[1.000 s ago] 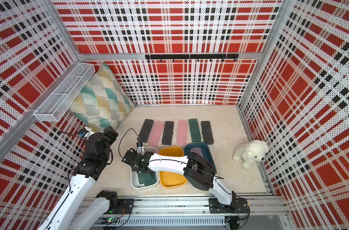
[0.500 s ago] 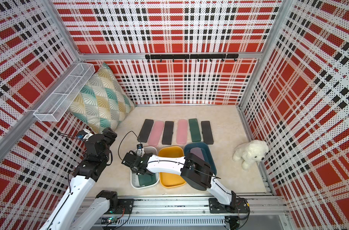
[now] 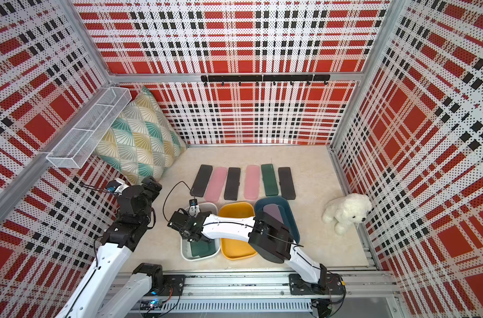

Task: Place the pencil cases by color into the storage box
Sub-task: Place the pencil case at the storage box.

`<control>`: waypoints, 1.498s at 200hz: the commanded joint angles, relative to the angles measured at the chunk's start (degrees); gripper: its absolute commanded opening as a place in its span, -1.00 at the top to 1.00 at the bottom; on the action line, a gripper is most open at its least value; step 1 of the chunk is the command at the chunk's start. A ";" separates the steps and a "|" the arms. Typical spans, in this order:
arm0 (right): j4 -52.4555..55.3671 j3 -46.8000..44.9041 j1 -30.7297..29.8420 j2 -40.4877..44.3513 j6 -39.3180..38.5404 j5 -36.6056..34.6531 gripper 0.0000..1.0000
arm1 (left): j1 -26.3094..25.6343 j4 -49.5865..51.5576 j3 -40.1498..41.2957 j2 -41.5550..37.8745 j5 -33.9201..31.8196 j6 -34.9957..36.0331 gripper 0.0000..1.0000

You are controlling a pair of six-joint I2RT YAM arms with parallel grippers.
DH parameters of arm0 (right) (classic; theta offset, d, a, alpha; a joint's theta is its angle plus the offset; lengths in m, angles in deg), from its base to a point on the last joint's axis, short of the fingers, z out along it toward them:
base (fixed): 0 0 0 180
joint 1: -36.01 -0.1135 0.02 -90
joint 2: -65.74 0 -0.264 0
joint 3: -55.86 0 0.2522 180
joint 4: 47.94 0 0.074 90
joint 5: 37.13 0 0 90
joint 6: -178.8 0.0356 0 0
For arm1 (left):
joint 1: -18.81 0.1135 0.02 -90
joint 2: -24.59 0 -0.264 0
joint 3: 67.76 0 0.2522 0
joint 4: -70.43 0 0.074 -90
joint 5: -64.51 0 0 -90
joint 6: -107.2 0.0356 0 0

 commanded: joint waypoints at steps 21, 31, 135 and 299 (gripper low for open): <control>-0.65 1.48 -0.44 -2.38 1.29 -1.09 -0.50 | 0.68 0.54 0.83 -0.34 0.73 0.18 -0.70; -0.65 1.54 -0.40 -2.49 1.29 -0.99 -0.54 | 0.72 0.54 0.83 -0.31 0.79 0.14 -0.70; 0.31 1.42 -0.38 -2.14 1.16 -1.37 -0.71 | 0.72 0.53 1.05 -0.65 1.69 0.34 -0.69; 4.42 -4.23 0.39 11.76 -6.31 -9.78 -0.72 | -2.47 -1.21 0.45 5.76 3.95 -2.49 -0.68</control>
